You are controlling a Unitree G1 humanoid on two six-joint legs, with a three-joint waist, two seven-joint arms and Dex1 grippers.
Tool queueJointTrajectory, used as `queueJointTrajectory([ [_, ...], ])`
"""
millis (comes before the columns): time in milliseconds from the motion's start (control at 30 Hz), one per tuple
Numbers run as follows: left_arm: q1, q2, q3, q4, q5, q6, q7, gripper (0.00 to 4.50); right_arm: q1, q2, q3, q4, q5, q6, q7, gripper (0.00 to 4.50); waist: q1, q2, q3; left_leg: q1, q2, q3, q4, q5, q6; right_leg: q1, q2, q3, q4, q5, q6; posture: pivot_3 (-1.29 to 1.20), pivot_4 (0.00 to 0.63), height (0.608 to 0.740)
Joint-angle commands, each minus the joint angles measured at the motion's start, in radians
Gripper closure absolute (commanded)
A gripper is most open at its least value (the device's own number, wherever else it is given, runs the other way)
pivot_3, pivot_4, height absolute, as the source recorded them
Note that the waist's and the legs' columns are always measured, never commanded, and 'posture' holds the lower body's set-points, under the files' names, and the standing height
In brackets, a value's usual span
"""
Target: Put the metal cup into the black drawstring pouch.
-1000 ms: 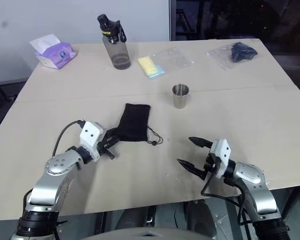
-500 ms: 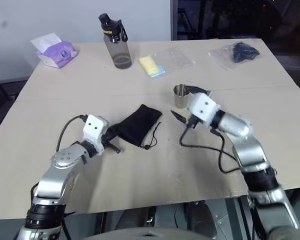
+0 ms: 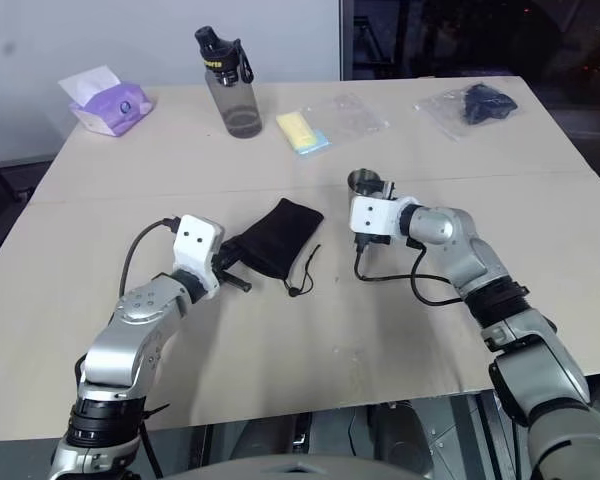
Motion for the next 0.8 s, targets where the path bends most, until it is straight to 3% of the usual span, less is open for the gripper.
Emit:
queueJointTrajectory([
  [33,0.011,0.010,0.031,-0.063,-0.002,-0.002,0.013,4.50,-0.002,-0.039,-0.001,-0.031,-0.017,-0.015,0.046,2.06,0.000,0.000,0.000,0.000,0.000,0.000,0.000,0.000,0.000,0.000,0.000,0.000,0.000,0.000,0.000,0.00,0.150,0.740],
  [200,0.003,0.008,0.035,-0.069,-0.005,0.032,0.026,4.50,0.028,-0.062,-0.028,-0.081,-0.009,0.012,0.071,4.47,0.000,0.000,0.000,0.000,0.000,-0.001,0.000,0.000,0.000,0.000,0.000,0.000,0.000,0.000,0.000,0.00,0.150,0.740],
  [367,-0.027,0.004,0.021,-0.090,-0.019,0.092,0.028,4.50,0.105,-0.059,-0.098,-0.218,0.128,0.099,0.140,4.47,0.003,0.000,0.000,0.000,0.000,-0.001,0.000,0.000,0.000,0.000,0.000,0.000,0.000,0.000,0.000,0.00,0.150,0.740],
  [500,-0.114,-0.034,0.091,-0.142,-0.152,0.288,0.029,4.50,0.176,0.022,-0.209,-0.557,0.480,0.410,0.215,4.47,0.001,0.000,0.001,0.000,0.000,-0.004,0.000,0.000,0.000,0.000,0.000,-0.001,0.000,0.000,0.000,0.00,0.150,0.740],
  [667,-0.213,-0.043,0.110,-0.136,-0.207,0.412,0.057,4.50,0.221,0.051,-0.235,-0.810,0.780,0.714,0.244,4.47,0.001,0.000,0.000,0.001,0.001,-0.010,0.000,0.000,0.000,0.002,0.001,-0.003,0.002,0.000,0.000,0.00,0.150,0.740],
  [800,-0.272,-0.060,0.113,-0.134,-0.247,0.499,0.070,4.50,0.248,0.034,-0.173,-0.847,0.816,0.779,0.246,4.47,0.001,0.000,0.001,0.003,0.000,-0.008,0.001,0.000,0.000,0.005,0.000,-0.005,0.000,0.000,0.000,0.00,0.150,0.740],
])
